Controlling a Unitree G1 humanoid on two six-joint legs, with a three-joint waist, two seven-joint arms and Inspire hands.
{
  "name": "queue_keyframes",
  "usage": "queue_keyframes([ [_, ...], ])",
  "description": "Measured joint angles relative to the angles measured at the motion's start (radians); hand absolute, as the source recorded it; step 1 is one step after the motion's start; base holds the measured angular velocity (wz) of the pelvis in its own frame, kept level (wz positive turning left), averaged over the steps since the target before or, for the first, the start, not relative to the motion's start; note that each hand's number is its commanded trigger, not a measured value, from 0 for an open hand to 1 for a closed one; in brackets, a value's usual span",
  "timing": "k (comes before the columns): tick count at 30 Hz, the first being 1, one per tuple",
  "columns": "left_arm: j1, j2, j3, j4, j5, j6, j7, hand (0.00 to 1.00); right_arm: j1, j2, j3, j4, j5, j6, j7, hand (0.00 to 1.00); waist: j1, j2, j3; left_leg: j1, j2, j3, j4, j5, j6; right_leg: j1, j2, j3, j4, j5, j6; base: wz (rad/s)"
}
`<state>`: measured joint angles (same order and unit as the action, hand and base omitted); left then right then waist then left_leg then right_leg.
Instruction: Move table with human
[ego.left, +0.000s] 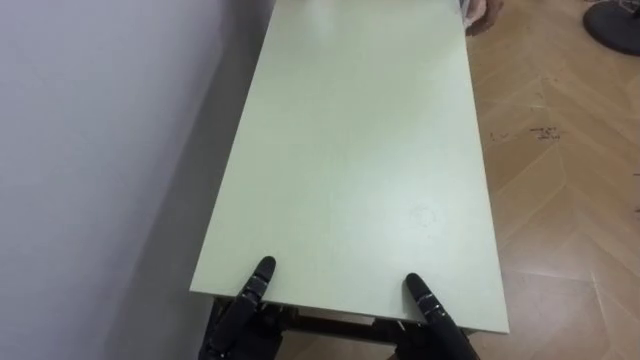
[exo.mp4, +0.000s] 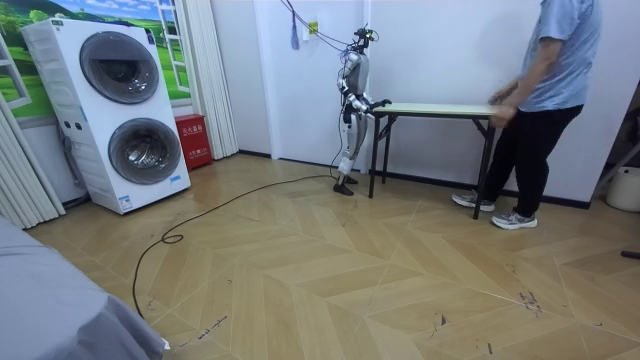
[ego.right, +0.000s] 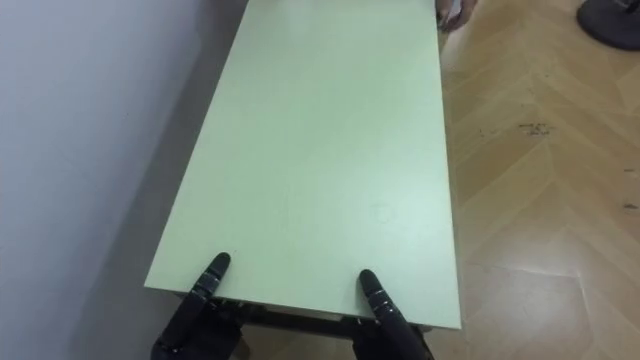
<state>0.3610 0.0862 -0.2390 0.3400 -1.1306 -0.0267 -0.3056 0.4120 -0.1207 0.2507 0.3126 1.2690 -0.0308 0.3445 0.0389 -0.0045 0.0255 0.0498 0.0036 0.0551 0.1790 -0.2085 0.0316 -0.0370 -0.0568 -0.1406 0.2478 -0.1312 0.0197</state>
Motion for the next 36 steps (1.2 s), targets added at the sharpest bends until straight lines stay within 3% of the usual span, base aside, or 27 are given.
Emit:
queue_keyframes([
  [8,0.001,0.000,0.002,0.022,0.000,-0.001,-0.012,1.00,0.002,0.002,0.002,0.032,0.000,0.000,0.029,1.00,-0.003,0.000,-0.0010,0.030,-0.002,0.001,-0.012,0.000,0.000,0.053,0.005,-0.013,-0.047,0.000,0.000,0.05],
  [9,0.001,0.000,0.004,0.023,0.001,-0.001,-0.013,0.69,0.003,0.002,0.003,0.032,0.000,0.000,0.029,0.87,-0.003,0.000,-0.0013,0.029,-0.001,0.001,-0.012,0.000,0.000,0.053,0.006,-0.013,-0.047,0.000,0.000,0.04],
  [10,0.001,0.000,0.004,0.024,0.002,-0.001,-0.014,0.53,0.003,0.002,0.003,0.032,0.000,0.000,0.030,0.56,-0.003,0.000,-0.0013,0.029,-0.001,0.001,-0.012,0.000,0.000,0.053,0.007,-0.013,-0.047,0.000,0.000,0.00],
  [11,0.000,0.000,0.004,0.024,0.002,-0.001,-0.014,0.00,0.003,0.002,0.003,0.033,0.000,0.001,0.032,0.00,-0.003,0.001,-0.0015,0.029,-0.001,0.001,-0.012,0.000,0.000,0.053,0.007,-0.013,-0.047,0.000,0.000,0.00],
  [14,0.002,0.003,0.005,0.026,0.015,-0.006,-0.017,0.00,0.003,0.000,0.003,0.040,-0.002,0.001,0.044,0.00,-0.003,0.004,-0.0033,0.029,-0.001,0.001,-0.012,0.000,0.000,0.054,0.007,-0.014,-0.047,0.000,0.000,0.00],
  [16,0.002,0.016,0.004,0.028,0.080,-0.013,-0.020,0.00,0.002,-0.011,0.002,0.058,-0.042,-0.002,0.074,0.00,-0.003,0.008,-0.0068,0.031,-0.001,0.001,-0.012,0.000,0.000,0.056,0.007,-0.015,-0.047,0.000,0.000,0.00],
  [18,0.001,0.050,-0.013,0.032,0.176,-0.027,-0.021,0.00,-0.002,-0.036,0.006,0.062,-0.086,-0.002,0.103,0.00,-0.003,0.013,-0.0110,0.033,0.000,0.001,-0.012,0.000,0.000,0.056,0.007,-0.014,-0.045,0.000,0.000,-0.03],
  [23,0.001,0.082,-0.021,0.037,0.262,-0.049,-0.018,0.00,-0.019,-0.052,0.011,0.064,-0.105,-0.002,0.117,0.00,-0.004,0.012,-0.0106,0.030,0.000,0.004,-0.014,0.000,0.000,0.058,0.006,-0.022,-0.050,0.000,0.001,0.06],
  [25,-0.006,0.087,-0.020,0.063,0.275,-0.051,-0.016,0.00,-0.023,-0.057,0.011,0.064,-0.105,-0.002,0.128,0.00,-0.003,0.010,-0.0109,0.029,0.001,0.025,-0.015,0.000,0.000,0.059,0.005,-0.023,-0.054,-0.003,0.005,0.00],
  [29,-0.006,0.092,-0.021,0.113,0.299,-0.051,-0.008,0.00,-0.030,-0.069,0.010,0.066,-0.110,-0.002,0.171,0.00,-0.010,0.009,-0.0110,0.008,0.000,0.027,-0.015,-0.003,0.000,0.049,0.006,-0.027,-0.062,-0.008,0.012,0.09],
  [36,-0.002,0.091,-0.041,0.118,0.319,-0.048,-0.006,0.00,-0.037,-0.082,0.009,0.068,-0.109,0.000,0.206,0.00,-0.012,0.009,-0.0154,-0.024,0.004,0.024,0.020,-0.008,0.000,0.039,0.009,-0.026,-0.057,-0.006,0.005,0.03],
])
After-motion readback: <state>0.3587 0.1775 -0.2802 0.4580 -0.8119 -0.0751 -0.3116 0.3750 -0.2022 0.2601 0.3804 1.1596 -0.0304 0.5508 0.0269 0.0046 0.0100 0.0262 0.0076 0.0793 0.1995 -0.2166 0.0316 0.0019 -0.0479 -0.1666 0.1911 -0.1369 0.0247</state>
